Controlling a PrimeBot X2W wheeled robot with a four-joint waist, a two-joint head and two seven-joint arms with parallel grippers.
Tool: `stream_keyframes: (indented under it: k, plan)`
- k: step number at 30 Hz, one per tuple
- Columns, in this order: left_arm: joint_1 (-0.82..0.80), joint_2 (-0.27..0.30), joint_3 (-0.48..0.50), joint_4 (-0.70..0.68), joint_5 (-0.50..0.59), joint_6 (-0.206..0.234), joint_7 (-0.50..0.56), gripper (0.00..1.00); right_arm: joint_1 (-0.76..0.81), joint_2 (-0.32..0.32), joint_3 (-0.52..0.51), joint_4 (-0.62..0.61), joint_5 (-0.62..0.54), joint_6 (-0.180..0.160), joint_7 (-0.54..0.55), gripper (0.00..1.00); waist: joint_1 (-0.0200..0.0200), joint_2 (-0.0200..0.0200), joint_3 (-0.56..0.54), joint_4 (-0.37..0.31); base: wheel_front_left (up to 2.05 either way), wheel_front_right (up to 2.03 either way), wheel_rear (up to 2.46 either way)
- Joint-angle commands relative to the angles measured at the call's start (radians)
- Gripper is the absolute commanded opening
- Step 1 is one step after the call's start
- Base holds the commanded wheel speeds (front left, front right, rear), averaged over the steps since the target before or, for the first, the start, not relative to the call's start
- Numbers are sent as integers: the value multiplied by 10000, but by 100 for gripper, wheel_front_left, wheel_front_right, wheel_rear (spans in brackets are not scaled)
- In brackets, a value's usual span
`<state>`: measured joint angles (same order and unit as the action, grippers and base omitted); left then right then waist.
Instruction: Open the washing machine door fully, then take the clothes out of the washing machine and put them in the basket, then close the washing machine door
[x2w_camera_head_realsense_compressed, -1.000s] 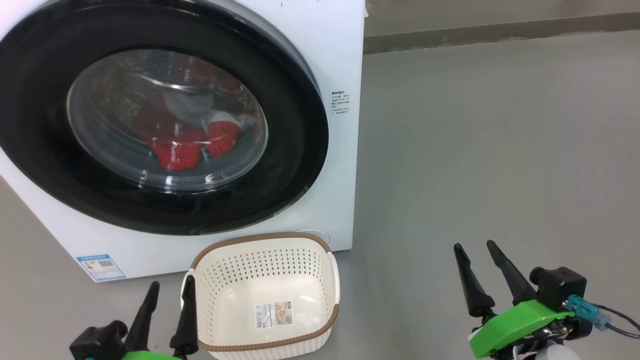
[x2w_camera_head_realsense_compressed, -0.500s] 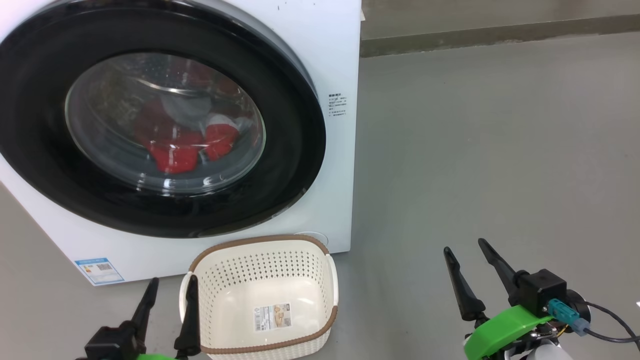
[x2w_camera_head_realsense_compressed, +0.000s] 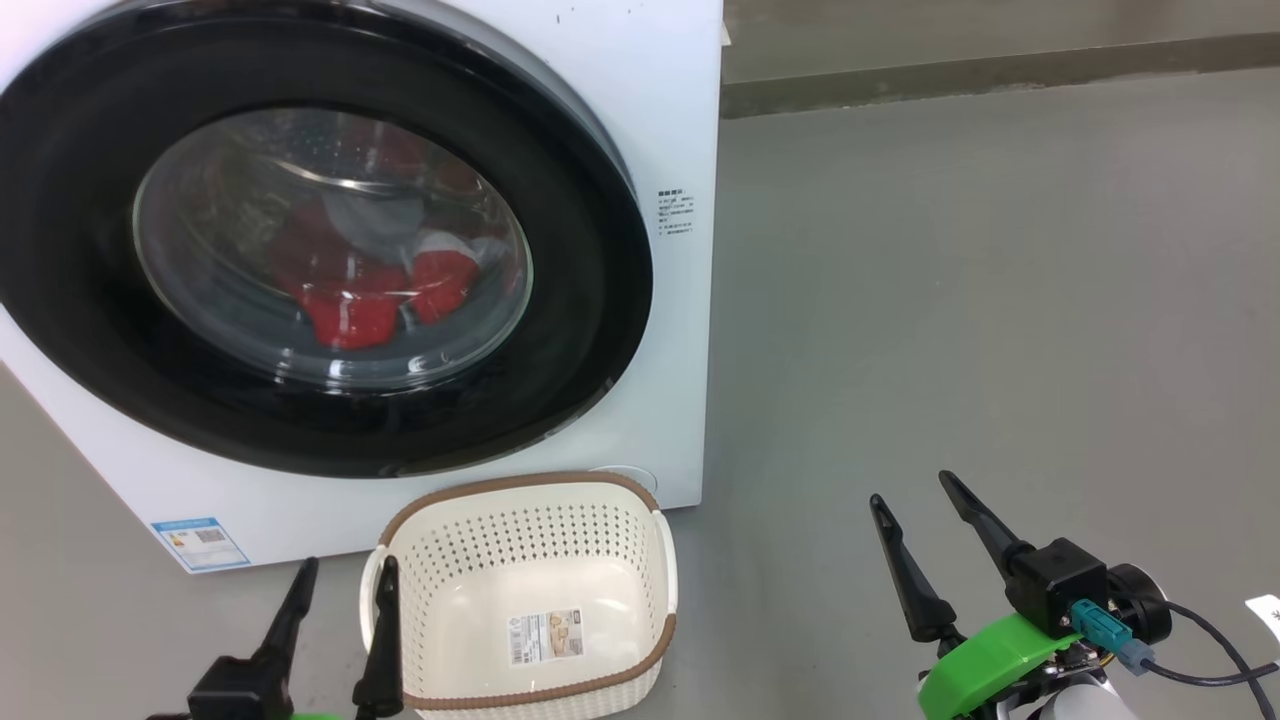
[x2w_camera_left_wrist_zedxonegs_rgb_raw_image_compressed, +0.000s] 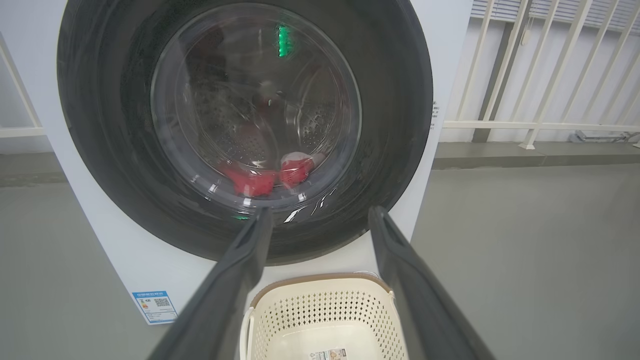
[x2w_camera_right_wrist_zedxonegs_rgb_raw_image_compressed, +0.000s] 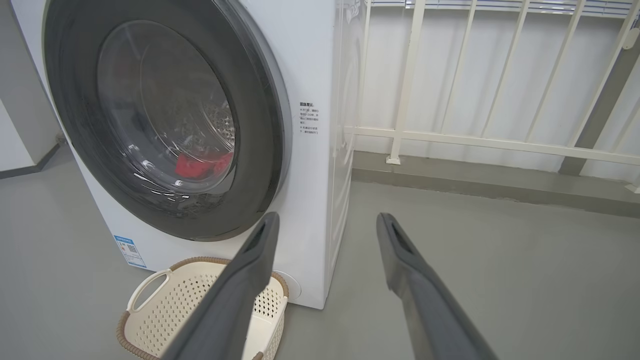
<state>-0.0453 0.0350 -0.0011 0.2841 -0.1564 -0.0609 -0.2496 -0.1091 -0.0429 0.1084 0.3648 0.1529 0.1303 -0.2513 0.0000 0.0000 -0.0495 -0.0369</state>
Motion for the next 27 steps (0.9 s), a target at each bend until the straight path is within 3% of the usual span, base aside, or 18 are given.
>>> stream_keyframes:
  k: [1,14,15,16,19,20,21,22,27]
  plan:
    - [-462,152,296,-179,85,54,-122,100,-395,-74,207,-202,-36,4,-105,100,0,0,-14,9,0,0,0]
    - [-428,152,244,-51,132,44,-122,100,-356,-74,150,-39,212,4,-105,100,0,0,-79,65,0,0,0]
    - [-439,152,227,-54,138,40,-122,100,-374,-74,139,-8,263,4,-105,96,0,0,-60,83,0,0,0]
    - [-451,152,212,-58,141,35,-122,100,-397,-74,131,26,314,4,-105,77,0,0,-39,101,0,0,0]
    - [-466,152,172,-63,156,36,-122,100,-484,-74,100,114,662,4,-105,38,0,0,2,156,0,0,0]
    - [-466,152,172,-63,156,36,-122,100,-484,-74,100,114,662,4,-105,38,0,0,2,156,0,0,0]
    - [-459,152,159,-65,166,37,-122,100,-512,-74,101,139,842,4,-105,23,0,0,13,174,0,0,0]
    - [-452,152,146,-76,179,35,-122,100,-546,-74,101,157,1000,4,-105,0,0,0,28,192,0,0,0]
    - [-463,152,106,-146,232,27,-122,100,-774,-74,62,247,1918,4,-105,0,0,0,143,299,0,0,0]
